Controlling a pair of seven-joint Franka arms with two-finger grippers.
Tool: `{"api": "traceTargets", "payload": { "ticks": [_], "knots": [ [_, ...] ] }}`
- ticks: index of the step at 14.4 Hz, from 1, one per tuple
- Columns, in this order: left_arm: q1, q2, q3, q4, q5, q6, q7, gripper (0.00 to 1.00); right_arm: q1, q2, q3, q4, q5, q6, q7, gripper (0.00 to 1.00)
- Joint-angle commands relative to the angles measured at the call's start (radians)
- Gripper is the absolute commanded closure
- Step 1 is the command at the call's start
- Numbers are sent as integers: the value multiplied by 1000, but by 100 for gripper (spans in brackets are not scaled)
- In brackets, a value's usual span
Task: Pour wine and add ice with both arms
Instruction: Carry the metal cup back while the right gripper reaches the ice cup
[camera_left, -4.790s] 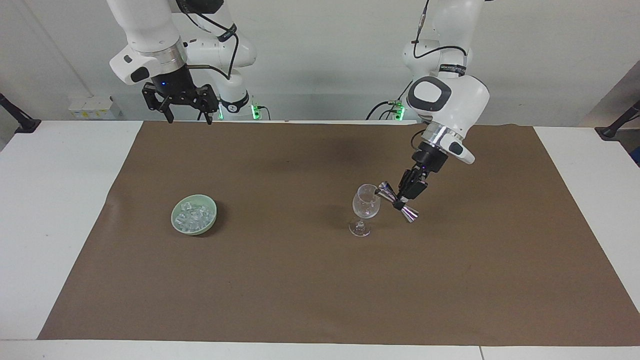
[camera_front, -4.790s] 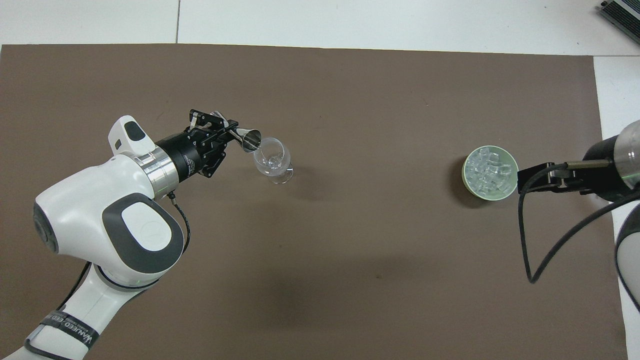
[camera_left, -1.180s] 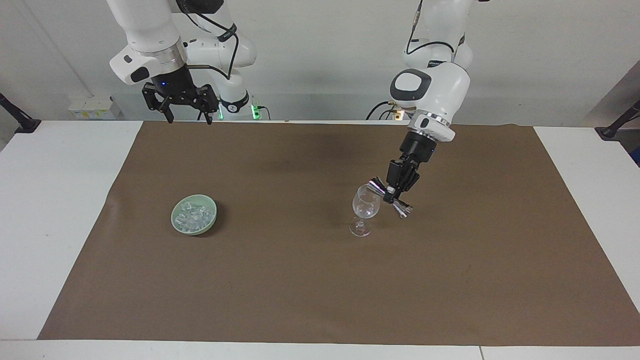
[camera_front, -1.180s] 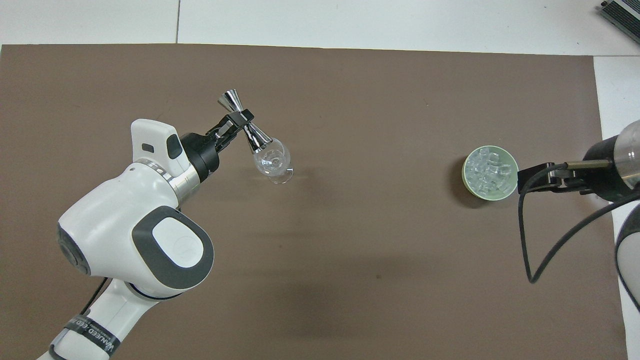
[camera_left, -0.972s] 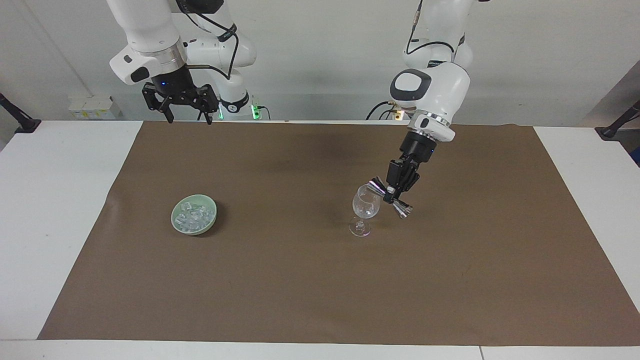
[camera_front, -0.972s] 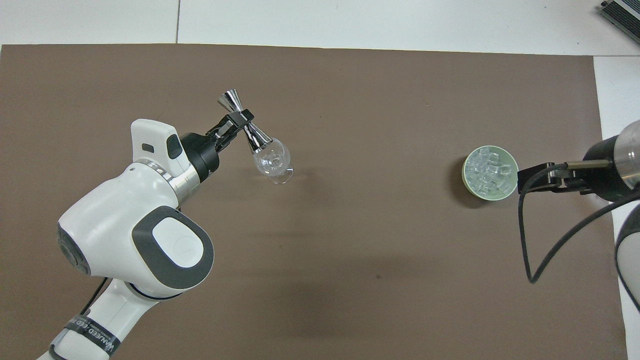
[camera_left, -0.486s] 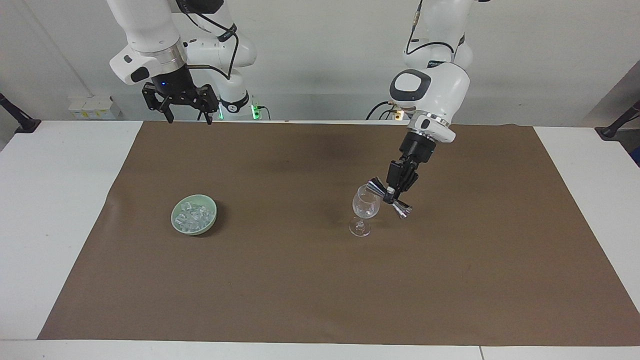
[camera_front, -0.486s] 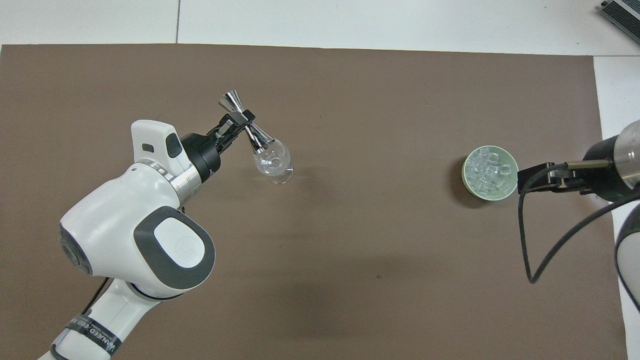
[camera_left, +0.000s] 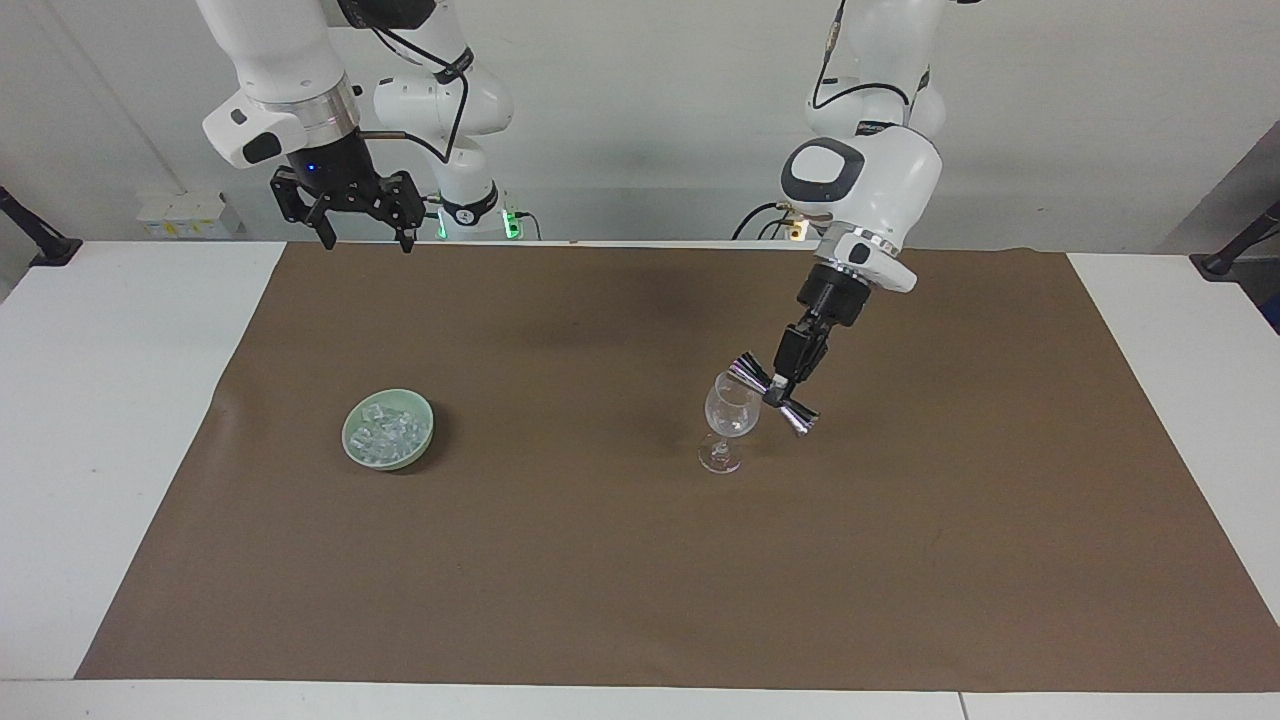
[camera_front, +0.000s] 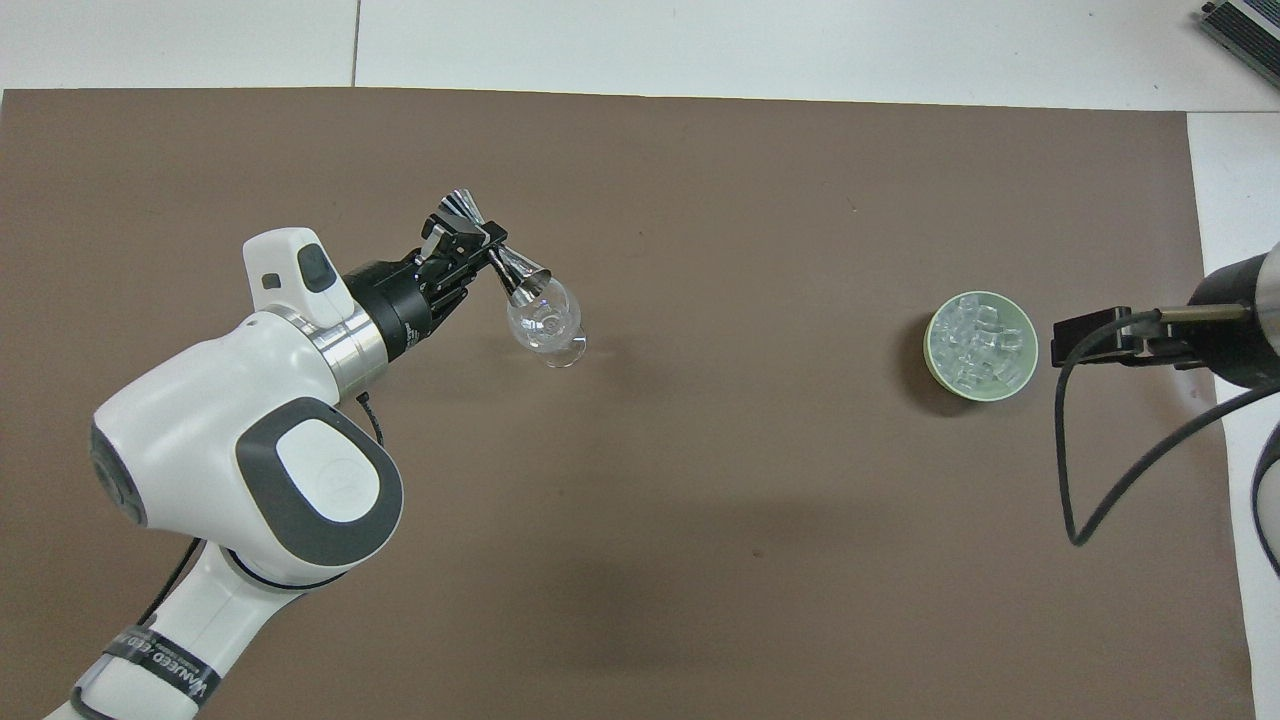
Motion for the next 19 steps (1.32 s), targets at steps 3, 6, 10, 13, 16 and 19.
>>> {"api": "traceTargets", "payload": {
  "ticks": [3,6,10,13,16,19],
  "knots": [
    [195,-56,5,2,-18,-309,-65,100,-53,-21,2,-69,18,110,-78,0],
    [358,-54,14,8,-71,-576,-103,100,-73,-10,1,-121,16,218,-138,0],
    [595,31,14,29,-84,-907,-97,100,-98,36,1,-203,13,369,-233,0],
    [728,159,16,77,-82,-1088,-96,100,-104,47,1,-310,4,518,-308,0],
    [833,303,16,130,-79,-1250,-114,100,-104,73,1,-391,-1,601,-372,0],
    [877,372,26,144,-73,-1287,-186,100,-126,82,1,-494,-4,696,-455,0]
  ]
}}
